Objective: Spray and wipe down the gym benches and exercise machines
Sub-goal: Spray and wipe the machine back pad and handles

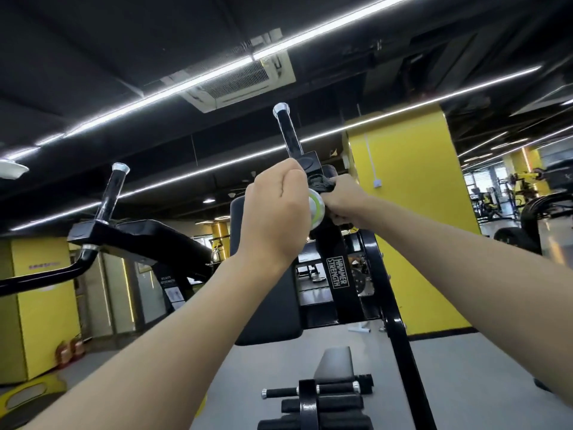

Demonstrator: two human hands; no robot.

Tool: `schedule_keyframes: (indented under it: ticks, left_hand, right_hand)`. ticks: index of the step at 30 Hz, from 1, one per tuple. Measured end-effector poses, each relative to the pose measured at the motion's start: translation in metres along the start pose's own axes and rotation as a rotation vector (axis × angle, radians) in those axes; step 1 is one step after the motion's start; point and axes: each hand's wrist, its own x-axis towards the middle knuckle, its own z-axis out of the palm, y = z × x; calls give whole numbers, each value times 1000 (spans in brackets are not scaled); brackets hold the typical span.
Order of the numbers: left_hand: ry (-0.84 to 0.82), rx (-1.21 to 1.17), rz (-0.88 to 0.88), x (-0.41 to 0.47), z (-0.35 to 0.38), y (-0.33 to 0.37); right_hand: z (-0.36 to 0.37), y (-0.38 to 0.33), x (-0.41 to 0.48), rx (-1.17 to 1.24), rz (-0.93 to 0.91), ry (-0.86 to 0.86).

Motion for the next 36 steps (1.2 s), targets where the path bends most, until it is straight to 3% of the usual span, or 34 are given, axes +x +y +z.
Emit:
schedule_keyframes:
  ticks: [2, 6, 14, 20, 25, 36]
  left_hand:
    - [-2, -17, 5, 0, 0, 0]
    - [-18, -36, 23, -1, -1, 0]
    - [2, -65, 25, 0, 2, -3]
    - [-31, -38, 12, -1, -3, -2]
    - [-11, -37, -17, -1, -1, -1]
    - [-4, -14, -38, -1, -1, 1]
  right_hand:
    - [-5, 4, -1, 20, 19, -39]
    - [4, 12, 3, -50, -26, 122]
    - [-19, 5, -41, -20, -109, -162]
    - [-7, 3, -33, -30, -86, 28]
    - [-8, -1, -43, 96, -11, -102]
    - [-24, -39, -113, 249, -162, -196]
